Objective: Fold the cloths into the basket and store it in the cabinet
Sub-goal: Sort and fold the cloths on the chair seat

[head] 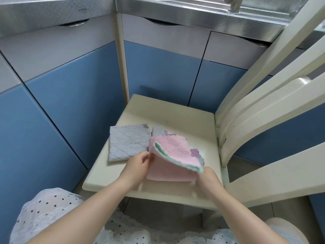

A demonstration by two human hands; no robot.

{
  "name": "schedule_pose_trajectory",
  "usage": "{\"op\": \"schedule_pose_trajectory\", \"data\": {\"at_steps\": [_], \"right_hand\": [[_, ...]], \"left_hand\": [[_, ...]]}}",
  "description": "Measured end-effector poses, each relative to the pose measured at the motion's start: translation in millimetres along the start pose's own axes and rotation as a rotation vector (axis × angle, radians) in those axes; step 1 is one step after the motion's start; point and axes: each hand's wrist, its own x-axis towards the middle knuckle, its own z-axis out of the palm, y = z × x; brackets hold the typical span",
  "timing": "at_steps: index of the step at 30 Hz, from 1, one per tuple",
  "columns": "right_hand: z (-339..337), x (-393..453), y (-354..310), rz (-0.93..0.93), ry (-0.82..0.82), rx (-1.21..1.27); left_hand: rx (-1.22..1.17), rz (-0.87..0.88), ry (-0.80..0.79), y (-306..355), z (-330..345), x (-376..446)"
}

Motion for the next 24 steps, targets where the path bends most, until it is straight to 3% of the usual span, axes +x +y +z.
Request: {"op": "schedule_pose_trajectory", "data": {"at_steps": [3,8,18,24], "right_hand": [[0.1,1.0,-2.2,0.0,0.047,-0.066],[-3.1,7.8,-1.3,-0.199,0.236,0.026],[1.8,13.4,-16.2,-0.106,0.225,0.173],[3.7,14.1,-22.1,0.001,0.049,0.278]], "left_hand": [[-0.004,-0.027,0.032,-3.1,4.2,5.8],[-0.078,-0.047,0.043,-9.1,9.0,7.9],[-0.097,-0.14,0.121,-10.9,8.3,4.8],[-0.444,-0.32,0.052,2.9,3.7,5.7]]}}
